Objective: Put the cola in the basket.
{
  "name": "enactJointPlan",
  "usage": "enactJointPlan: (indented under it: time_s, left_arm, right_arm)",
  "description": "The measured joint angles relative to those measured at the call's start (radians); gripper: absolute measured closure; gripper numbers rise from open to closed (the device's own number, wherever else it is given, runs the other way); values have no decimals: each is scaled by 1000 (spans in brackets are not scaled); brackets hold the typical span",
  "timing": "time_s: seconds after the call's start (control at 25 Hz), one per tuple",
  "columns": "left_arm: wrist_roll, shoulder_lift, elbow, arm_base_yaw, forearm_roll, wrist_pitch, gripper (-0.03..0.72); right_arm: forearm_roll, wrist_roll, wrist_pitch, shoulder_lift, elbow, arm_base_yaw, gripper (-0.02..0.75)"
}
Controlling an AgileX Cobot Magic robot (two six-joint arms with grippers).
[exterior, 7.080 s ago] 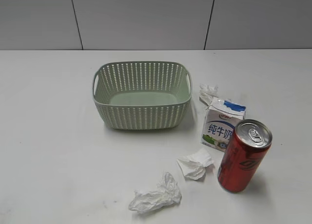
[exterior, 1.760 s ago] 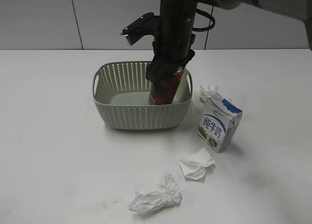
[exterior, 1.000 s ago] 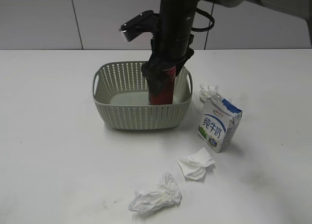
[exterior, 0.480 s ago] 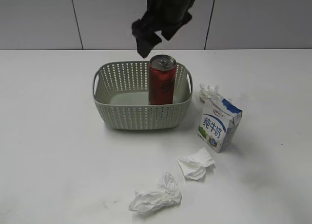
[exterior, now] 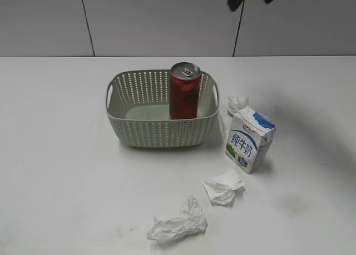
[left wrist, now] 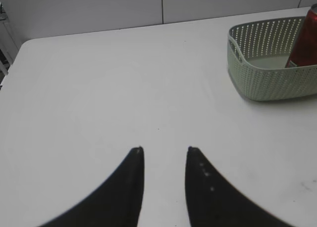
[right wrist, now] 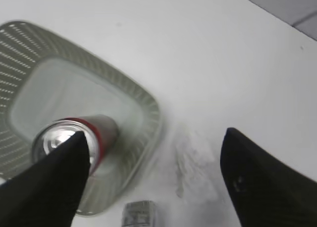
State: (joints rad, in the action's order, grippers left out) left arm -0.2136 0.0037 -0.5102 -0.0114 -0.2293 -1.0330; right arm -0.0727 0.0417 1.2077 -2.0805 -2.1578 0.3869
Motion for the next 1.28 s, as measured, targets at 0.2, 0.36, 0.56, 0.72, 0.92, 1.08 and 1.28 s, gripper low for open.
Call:
enactJointPlan:
  time_s: [0.2,0.36,0.56,0.72,0.92,1.08,1.28]
  left_arm:
    - [0,0,0,0,0,0,456]
    - [0,0,0,0,0,0,456]
    - [0,0,0,0,0,0,456]
    - [0,0,0,0,0,0,456]
    - [0,0,0,0,0,0,456]
    - [0,0,0,0,0,0,456]
    - [0,0,0,0,0,0,456]
  right_arm:
    - [-14,-42,1,77,60,-199,152]
    - [-14,-47,1,184,203,-300,156]
    - [-20,-19,2,357,436,-331,156]
    - [-45,1,1,531,651,-331,156]
    - [-46,5,-30,764,933,-331,156]
    - [-46,18,-93,919,1130,-331,156]
    - [-47,20,-118,1088,1325,-331,158]
